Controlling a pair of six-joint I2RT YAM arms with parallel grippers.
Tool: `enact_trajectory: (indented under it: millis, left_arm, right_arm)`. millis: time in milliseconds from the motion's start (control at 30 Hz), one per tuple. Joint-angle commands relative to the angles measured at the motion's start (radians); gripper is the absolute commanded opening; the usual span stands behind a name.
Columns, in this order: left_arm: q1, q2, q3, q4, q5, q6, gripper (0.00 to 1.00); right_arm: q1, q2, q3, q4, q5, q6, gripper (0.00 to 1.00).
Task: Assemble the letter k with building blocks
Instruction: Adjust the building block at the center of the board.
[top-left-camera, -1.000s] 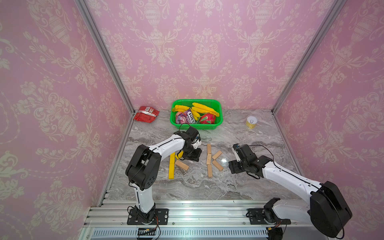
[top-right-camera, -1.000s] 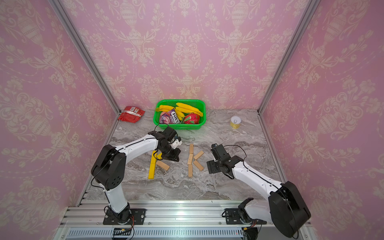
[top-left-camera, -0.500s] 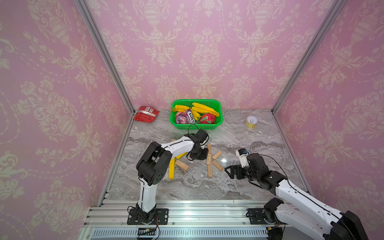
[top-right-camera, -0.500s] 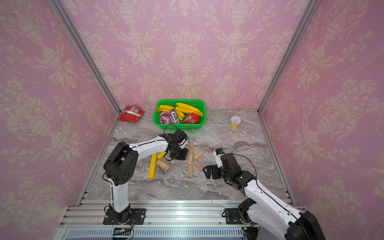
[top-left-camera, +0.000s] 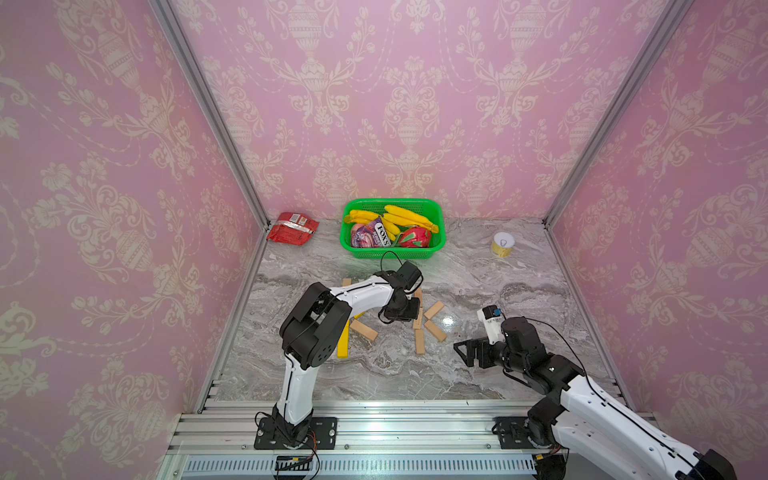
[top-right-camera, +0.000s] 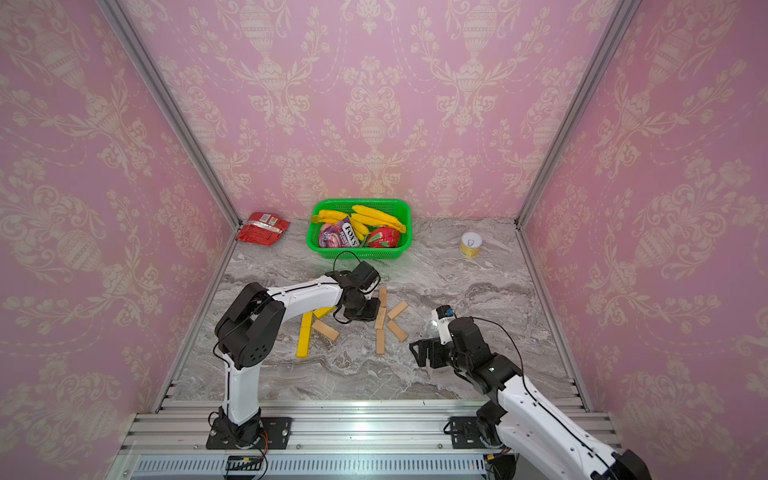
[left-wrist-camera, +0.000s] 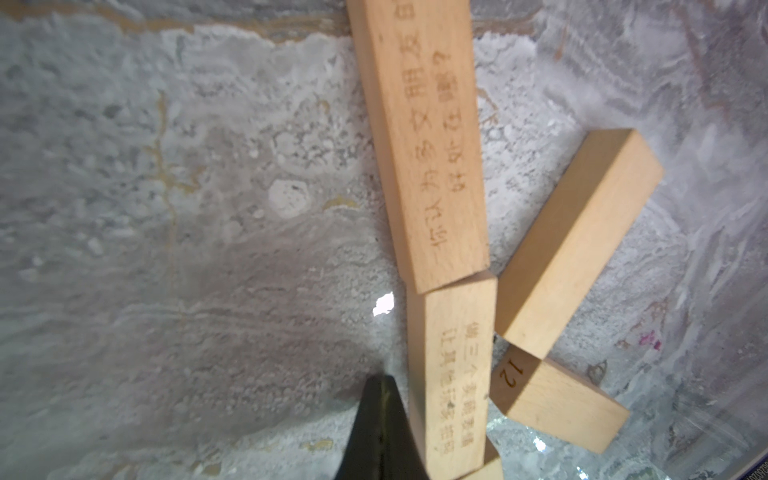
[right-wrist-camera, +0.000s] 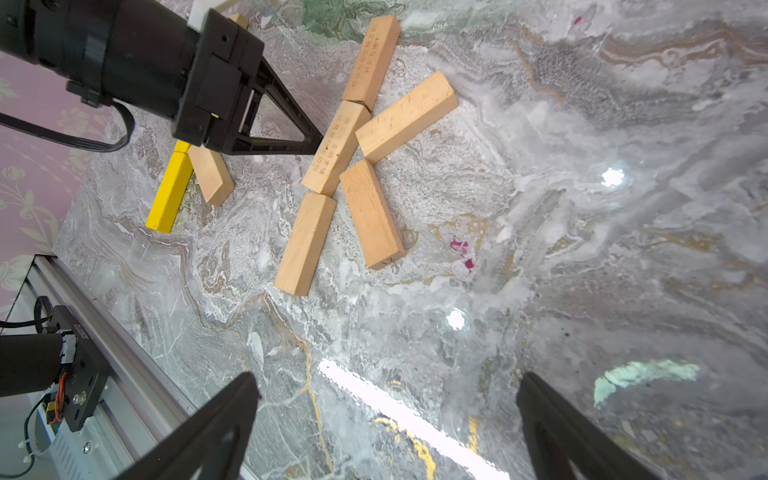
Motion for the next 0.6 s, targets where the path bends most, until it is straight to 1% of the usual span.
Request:
enact_trajectory:
  millis: [0, 267, 567]
  left_arm:
    - [-0.011, 0.005, 0.006, -0.008, -0.045, -0.024, 0.00]
    - [-0.017, 0.010, -0.006, 0.008, -0.055, -0.041, 0.00]
    - [-0.030, 0.002, -0.020, 0.015, -0.053, -0.055, 0.00]
  right_arm:
    - [-0.004, 0.002, -0.008, 0.003, -0.022, -0.025, 1.00]
    - [-0.003, -0.049, -0.028, 0.000, -0.021, -0.019, 1.00]
    - [-0.003, 0.008, -0.016, 0.010, -0.037, -0.023, 1.00]
